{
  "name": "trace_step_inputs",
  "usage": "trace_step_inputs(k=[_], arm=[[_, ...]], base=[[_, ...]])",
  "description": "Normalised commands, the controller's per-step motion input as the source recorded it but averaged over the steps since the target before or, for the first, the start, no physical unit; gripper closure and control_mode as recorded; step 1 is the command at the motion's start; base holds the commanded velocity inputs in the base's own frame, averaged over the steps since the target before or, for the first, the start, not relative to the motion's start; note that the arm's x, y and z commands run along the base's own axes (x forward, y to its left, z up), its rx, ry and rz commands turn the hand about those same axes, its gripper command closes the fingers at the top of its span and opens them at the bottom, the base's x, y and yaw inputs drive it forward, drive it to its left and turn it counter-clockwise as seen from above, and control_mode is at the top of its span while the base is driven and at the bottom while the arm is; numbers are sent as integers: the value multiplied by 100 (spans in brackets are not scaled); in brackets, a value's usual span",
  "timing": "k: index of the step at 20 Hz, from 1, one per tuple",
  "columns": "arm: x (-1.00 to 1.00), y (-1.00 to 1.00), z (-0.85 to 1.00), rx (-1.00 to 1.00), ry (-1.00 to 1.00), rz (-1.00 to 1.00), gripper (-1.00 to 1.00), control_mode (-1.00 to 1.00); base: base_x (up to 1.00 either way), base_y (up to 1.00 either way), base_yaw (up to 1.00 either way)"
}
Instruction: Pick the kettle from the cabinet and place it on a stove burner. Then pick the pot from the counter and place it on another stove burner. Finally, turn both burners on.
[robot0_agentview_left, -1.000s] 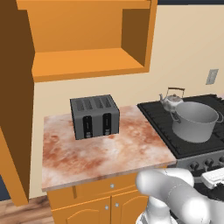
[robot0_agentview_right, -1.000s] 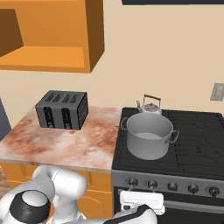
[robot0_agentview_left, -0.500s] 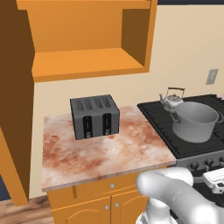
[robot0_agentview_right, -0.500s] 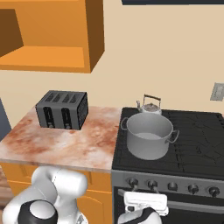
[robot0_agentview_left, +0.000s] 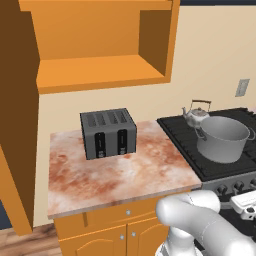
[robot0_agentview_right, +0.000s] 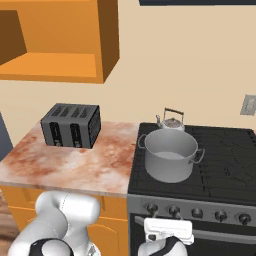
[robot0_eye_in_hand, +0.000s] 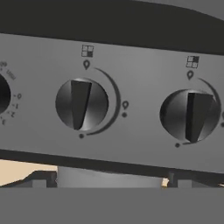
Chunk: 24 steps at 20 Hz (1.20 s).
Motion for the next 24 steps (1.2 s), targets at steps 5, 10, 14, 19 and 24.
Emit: trace_step_inputs(k=[5, 10, 14, 19, 24], arm=[[14, -6, -13, 0, -1, 0, -100, -100], [9, -14, -14, 0, -1, 0, -100, -100], [10, -10, -11, 0, -2, 0, -100, -100], [14, -1, -11, 0, -1, 0, -100, -100], [12, -7, -15, 0, -2, 0, -100, -100]], base=[[0, 0, 0], [0, 0, 0], [0, 0, 0], [0, 0, 0], [0, 0, 0]])
